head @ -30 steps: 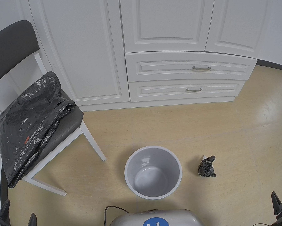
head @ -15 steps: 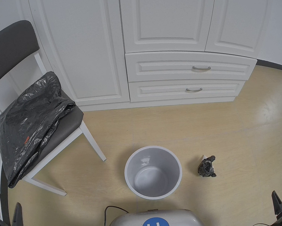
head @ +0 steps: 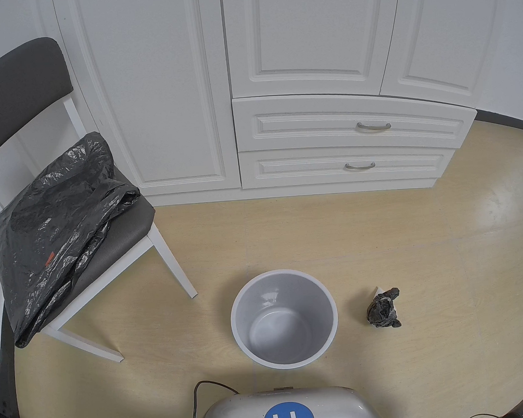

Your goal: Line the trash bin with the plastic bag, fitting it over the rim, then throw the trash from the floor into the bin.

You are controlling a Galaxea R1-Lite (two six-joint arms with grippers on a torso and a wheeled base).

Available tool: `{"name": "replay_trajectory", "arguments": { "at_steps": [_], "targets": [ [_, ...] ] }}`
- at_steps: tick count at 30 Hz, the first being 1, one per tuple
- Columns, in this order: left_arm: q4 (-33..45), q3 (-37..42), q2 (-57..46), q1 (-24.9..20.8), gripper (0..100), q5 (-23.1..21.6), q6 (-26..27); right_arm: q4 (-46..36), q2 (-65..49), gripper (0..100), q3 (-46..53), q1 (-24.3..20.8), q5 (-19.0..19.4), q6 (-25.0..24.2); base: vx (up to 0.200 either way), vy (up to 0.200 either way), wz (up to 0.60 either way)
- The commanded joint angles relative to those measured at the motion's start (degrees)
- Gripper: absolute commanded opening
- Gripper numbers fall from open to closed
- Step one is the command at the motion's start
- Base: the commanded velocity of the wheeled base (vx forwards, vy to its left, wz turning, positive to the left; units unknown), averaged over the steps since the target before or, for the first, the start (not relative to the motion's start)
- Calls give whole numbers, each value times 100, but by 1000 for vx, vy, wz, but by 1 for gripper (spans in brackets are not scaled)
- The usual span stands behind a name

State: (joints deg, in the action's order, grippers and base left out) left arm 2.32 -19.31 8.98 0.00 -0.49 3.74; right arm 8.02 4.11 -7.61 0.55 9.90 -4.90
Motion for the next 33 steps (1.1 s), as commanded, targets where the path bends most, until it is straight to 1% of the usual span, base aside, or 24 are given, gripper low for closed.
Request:
{"name": "replay_trajectory", "arguments": {
  "at_steps": [1, 2, 3, 5, 7, 8, 9, 10, 11, 12, 13, 14, 16, 17, 18, 20, 24, 26, 28, 33],
  "targets": [
    [524, -1453, 2714, 167, 100, 462, 786, -328, 2507, 100, -1270, 24, 197, -152, 0, 0, 0],
    [515, -1523, 3021, 308, 100, 515, 979, -301, 2876, 100, -1410, 24, 197, -134, 0, 0, 0],
    [524, -1532, 3065, 343, 100, 523, 1014, -292, 2929, 100, -1428, 24, 197, -125, 0, 0, 0],
    [515, -1593, 3751, 1020, 100, 479, 1928, -257, 3720, 100, -1753, 24, 135, 103, 0, 0, 0],
    [489, -1585, 4138, 1538, 100, 392, 2526, -231, 4098, 100, -1938, 24, 30, 156, 0, 0, 0],
    [463, -1593, 4401, 1872, 100, 268, 2843, -187, 4274, 100, -2043, 15, -85, 156, 0, 0, 0],
    [445, -1611, 4577, 2092, 100, 128, 3036, -117, 4388, 100, -2105, 15, -164, 147, 0, 0, 0],
    [366, -1629, 4788, 2355, 100, -109, 3247, 6, 4511, 100, -2157, -2, -243, 138, 0, 0, 0],
    [348, -1620, 4814, 2391, 100, -136, 3264, 33, 4520, 100, -2157, -2, -252, 138, 0, 0, 0],
    [164, -1611, 5078, 2760, 100, -435, 3519, 296, 4625, 100, -2166, -46, -313, 103, 0, 0, 0],
    [94, -1602, 5148, 2874, 100, -531, 3590, 384, 4643, 100, -2157, -55, -322, 86, 0, 0, 0],
    [94, -1602, 5148, 2874, 100, -531, 3590, 384, 4643, 100, -2157, -55, -322, 86, 0, 0, 0],
    [-161, -1497, 5298, 3375, 100, -944, 3783, 683, 4617, 100, -1973, -178, -322, -72, 0, 0, 0],
    [-161, -1479, 5307, 3410, 100, -980, 3783, 701, 4608, 100, -1946, -204, -322, -90, 0, 0, 0],
    [-170, -1400, 5307, 3595, 100, -1138, 3792, 789, 4546, 100, -1815, -292, -322, -178, 0, 0, 0],
    [-170, -1303, 5315, 3762, 100, -1208, 3836, 868, 4564, 100, -1771, -398, -331, -222, 0, 0, 0],
    [-170, -1207, 5465, 3929, 100, -1234, 3844, 859, 4573, 100, -1753, -573, -357, -231, 0, 0, 0],
    [-170, -1172, 5526, 3990, 100, -1322, 3844, 850, 4573, 100, -1744, -626, -375, -239, 0, 0, 0],
    [-170, -1101, 5553, 4052, 100, -1419, 3844, 850, 4573, 100, -1753, -626, -392, -292, 0, 0, 0],
    [-170, -873, 5553, 4069, 100, -1428, 3853, 850, 4573, 100, -1753, -626, -401, -336, 0, 0, 0]
  ]
}}
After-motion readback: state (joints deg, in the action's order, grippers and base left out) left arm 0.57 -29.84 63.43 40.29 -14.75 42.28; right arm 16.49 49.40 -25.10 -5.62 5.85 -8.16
